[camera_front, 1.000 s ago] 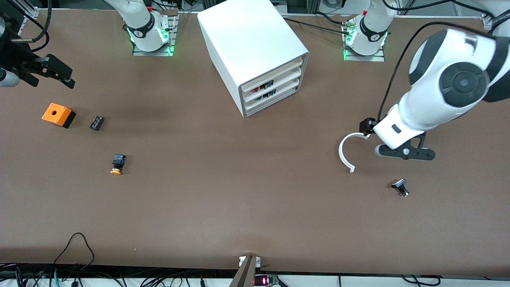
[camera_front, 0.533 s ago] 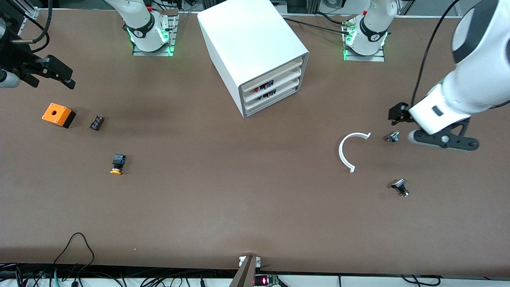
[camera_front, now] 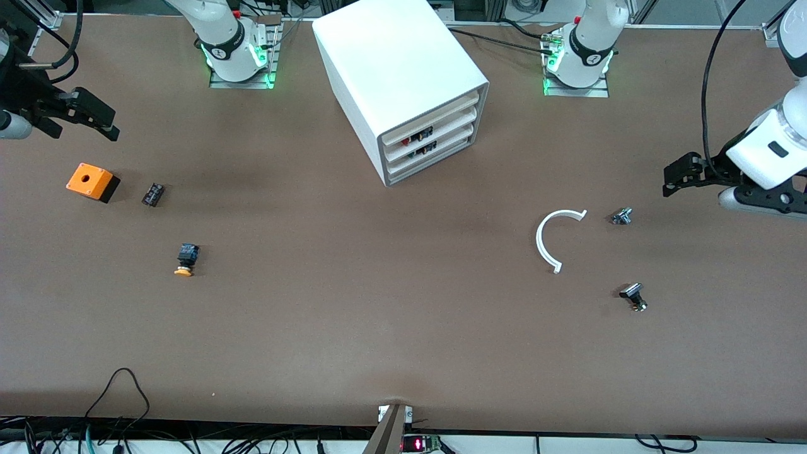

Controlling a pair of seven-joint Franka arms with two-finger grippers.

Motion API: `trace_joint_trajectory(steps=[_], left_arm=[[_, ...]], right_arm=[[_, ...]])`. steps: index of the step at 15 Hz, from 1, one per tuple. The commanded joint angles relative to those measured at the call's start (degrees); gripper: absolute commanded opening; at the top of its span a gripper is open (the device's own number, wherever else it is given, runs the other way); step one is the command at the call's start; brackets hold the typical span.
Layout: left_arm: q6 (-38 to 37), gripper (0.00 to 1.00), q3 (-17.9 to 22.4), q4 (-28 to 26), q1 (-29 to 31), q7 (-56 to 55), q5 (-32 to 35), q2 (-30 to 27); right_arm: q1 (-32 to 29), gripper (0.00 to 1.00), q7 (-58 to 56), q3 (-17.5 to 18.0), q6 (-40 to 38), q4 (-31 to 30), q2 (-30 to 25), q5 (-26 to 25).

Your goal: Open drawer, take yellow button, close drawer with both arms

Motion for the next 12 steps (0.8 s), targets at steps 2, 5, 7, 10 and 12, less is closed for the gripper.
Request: trace_joint_trajectory(steps=[2,5,7,10,12], left_arm=[[-1.08,0.99,1.02,-5.05,-1.08,1.03,-0.36,-5.20],[-1.44,0.99,1.02,-3.55,-1.08,1.38,-0.27,-3.96],[-1.62,0.99,0.93,-3.55,-1.08,1.30,-0.27,-3.96],[-1.62,0.99,0.84,-3.46,-1.17,1.30,-0.27,-3.96],[-1.54,0.99,0.75,-3.37,-1.26,1.30,-0.27,-3.87]], right_arm=[[-0.18,1.00,0.04,0.28,-0.69,1.75,0.66,0.08],[-0.18,1.00,0.04,0.28,-0.69,1.75,0.66,0.08],[-0.18,1.00,0.04,0.28,-0.69,1.75,0.66,0.08],[-0.09,1.00,0.13,0.28,-0.60,1.75,0.66,0.08],[-0.09,1.00,0.13,0.28,-0.60,1.75,0.66,0.08]])
